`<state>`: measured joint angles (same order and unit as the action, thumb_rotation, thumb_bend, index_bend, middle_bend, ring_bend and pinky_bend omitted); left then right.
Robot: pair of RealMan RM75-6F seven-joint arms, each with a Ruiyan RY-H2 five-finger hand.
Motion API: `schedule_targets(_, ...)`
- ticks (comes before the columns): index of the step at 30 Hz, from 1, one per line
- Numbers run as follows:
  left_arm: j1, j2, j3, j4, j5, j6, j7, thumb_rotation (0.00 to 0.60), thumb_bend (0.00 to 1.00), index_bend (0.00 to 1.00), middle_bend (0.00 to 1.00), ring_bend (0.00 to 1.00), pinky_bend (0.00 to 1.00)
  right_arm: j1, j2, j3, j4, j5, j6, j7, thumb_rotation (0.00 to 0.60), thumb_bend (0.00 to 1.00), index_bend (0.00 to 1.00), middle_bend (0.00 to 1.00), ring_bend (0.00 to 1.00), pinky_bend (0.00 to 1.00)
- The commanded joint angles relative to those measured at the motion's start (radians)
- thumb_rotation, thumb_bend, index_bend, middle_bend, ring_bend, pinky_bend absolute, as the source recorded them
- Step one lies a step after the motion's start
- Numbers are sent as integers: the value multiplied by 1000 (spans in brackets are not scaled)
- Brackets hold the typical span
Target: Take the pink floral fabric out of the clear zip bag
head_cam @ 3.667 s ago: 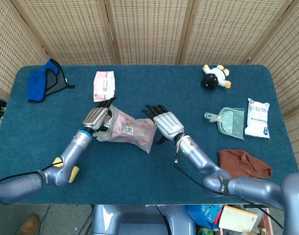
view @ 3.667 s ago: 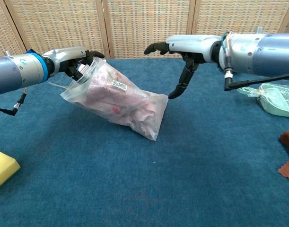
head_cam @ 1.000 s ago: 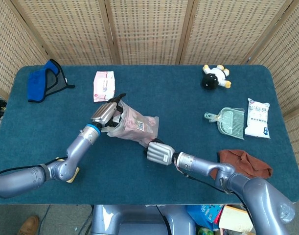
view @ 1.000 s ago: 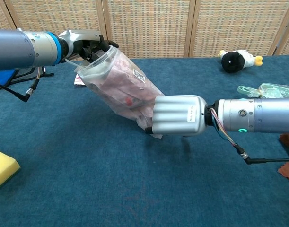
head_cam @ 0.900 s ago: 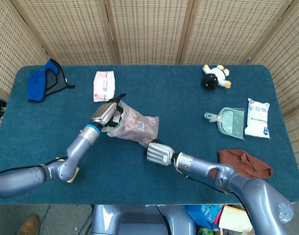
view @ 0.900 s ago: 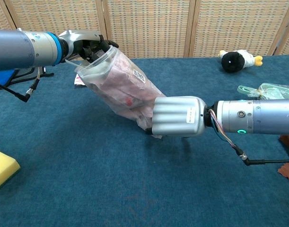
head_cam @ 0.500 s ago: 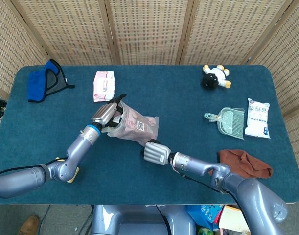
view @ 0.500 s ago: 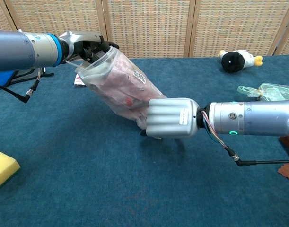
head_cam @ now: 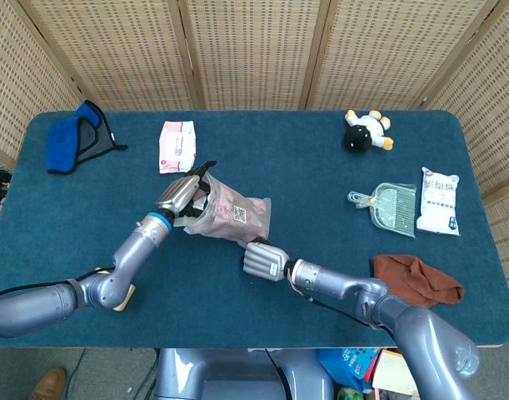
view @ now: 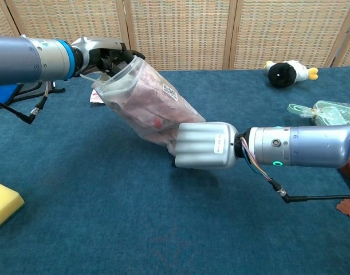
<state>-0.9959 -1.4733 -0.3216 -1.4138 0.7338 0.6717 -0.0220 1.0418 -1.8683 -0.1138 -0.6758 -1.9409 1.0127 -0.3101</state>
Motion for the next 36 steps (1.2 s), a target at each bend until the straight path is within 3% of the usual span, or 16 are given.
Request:
schedule_targets(1,0,2,1,0,1,-1,-2,600,914,745,0,0,0,3,0,-4,4,0,5,5,600,553,535,957,977,1000)
schedule_targets(9,0,5,2,-3,3,1,-7,600,914,745,0,0,0,1,-7,-18,15,3,19,29,600,713,699,956,977,1000)
schedule_targets(19,3,7,5,3,6,1,-17,600,914,745,0,0,0,-4,-21,-34,46,3,36,41,600,915,774,956,977,1000)
schedule_targets(27,21,21,-12,10,50,29,-45,600,913,745,0,0,0,-16,18,-56,44,-13,84,23,600,950,797,960,977,1000)
schedule_targets(36,77,104,-45,-20,95,65,-111,600,914,745,0,0,0,-52,185,-92,-53,-28,143,-30,600,958,799,961,977,1000)
